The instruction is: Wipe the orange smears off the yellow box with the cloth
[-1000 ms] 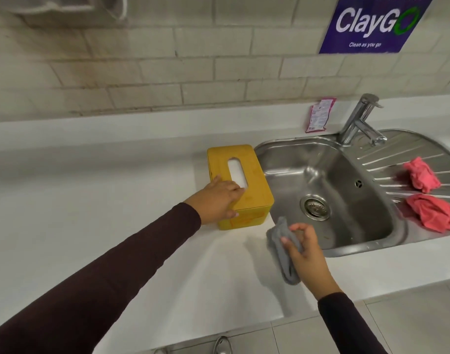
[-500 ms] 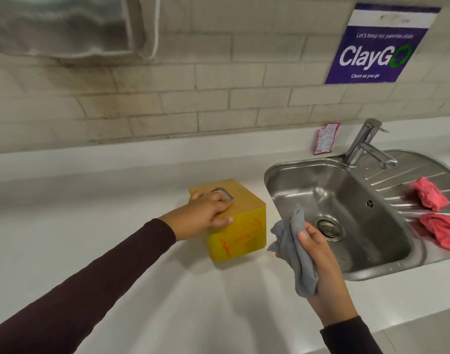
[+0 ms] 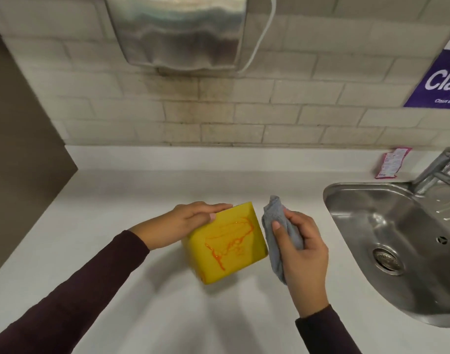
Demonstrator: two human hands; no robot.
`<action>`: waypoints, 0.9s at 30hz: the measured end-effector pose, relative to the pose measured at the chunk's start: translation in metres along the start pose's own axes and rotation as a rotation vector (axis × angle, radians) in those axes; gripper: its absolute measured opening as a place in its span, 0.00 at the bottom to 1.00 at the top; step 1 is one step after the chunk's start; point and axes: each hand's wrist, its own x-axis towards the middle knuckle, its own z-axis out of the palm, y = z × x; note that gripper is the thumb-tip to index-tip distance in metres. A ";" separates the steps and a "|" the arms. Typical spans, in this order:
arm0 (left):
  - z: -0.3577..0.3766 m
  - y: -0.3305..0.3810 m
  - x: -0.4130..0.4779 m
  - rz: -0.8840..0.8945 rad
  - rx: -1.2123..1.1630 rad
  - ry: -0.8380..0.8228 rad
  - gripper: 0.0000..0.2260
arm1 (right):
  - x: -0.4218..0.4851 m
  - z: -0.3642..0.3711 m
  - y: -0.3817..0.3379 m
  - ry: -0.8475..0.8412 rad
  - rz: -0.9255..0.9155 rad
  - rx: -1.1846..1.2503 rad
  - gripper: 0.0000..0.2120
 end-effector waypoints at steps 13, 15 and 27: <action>-0.006 -0.012 -0.003 -0.007 -0.058 0.004 0.17 | -0.007 0.047 0.010 -0.069 -0.309 -0.441 0.08; -0.007 -0.011 -0.002 -0.014 -0.060 0.007 0.17 | -0.002 0.049 0.010 -0.062 -0.311 -0.469 0.07; -0.016 -0.009 -0.001 -0.052 -0.153 0.046 0.14 | 0.010 0.044 0.001 -0.333 -0.516 -0.677 0.13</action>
